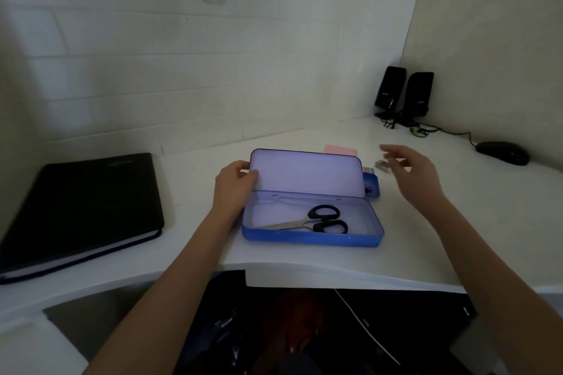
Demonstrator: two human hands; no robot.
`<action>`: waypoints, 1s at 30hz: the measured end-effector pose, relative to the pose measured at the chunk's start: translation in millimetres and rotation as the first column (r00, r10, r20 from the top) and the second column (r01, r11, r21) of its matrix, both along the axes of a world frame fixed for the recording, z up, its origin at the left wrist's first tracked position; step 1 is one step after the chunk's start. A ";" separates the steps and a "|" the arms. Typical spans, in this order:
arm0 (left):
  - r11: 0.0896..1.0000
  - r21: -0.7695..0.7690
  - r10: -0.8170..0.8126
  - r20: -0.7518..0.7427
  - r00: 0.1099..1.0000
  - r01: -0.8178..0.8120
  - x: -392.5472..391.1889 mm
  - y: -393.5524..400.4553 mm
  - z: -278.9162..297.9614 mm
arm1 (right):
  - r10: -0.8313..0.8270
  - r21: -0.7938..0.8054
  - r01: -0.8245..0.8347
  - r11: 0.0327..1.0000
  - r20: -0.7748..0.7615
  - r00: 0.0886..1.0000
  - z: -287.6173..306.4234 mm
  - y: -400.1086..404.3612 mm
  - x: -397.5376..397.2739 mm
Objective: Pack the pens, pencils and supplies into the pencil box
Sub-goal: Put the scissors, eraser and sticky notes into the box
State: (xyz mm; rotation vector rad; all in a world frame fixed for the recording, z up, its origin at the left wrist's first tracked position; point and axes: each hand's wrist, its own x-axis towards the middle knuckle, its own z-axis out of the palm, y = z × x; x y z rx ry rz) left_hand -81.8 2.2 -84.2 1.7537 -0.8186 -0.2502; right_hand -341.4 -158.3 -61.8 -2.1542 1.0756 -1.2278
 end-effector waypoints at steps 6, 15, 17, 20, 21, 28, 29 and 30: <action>1.000 -0.011 0.016 0.010 1.000 -0.016 4.4 -5.1 -3.1 | -0.145 0.056 0.195 0.979 -0.479 0.866 -38.4 -57.6 1.4; 0.996 0.014 0.083 0.046 0.995 -0.084 3.6 -3.6 -2.2 | -0.207 0.019 0.219 0.975 -0.256 0.944 -41.6 -52.3 1.6; 0.995 0.019 0.095 0.050 0.994 -0.096 2.0 -2.4 -2.6 | -0.184 0.058 0.199 0.978 -0.201 0.962 -41.5 -48.9 0.1; 0.994 0.018 0.108 0.061 0.992 -0.110 -1.0 -1.3 -0.8 | -0.162 0.078 0.175 0.982 -0.142 0.976 -35.9 -43.2 -3.3; 0.994 0.018 0.109 0.064 0.992 -0.111 -1.8 -1.1 -0.2 | -0.146 0.091 0.154 0.984 -0.091 0.985 -33.3 -39.8 -4.1; 0.993 0.025 0.112 0.057 0.992 -0.113 -2.6 3.8 0.8 | -0.144 0.011 0.146 0.989 -0.088 0.986 -30.1 -26.1 5.6; 0.993 0.029 0.116 0.057 0.992 -0.118 -2.4 4.1 0.7 | -0.128 0.025 0.130 0.991 -0.046 0.991 -26.6 -23.8 4.9; 0.992 0.032 0.119 0.055 0.991 -0.121 -2.6 4.5 0.6 | -0.082 0.053 0.082 0.995 0.010 0.997 -21.8 -18.8 3.7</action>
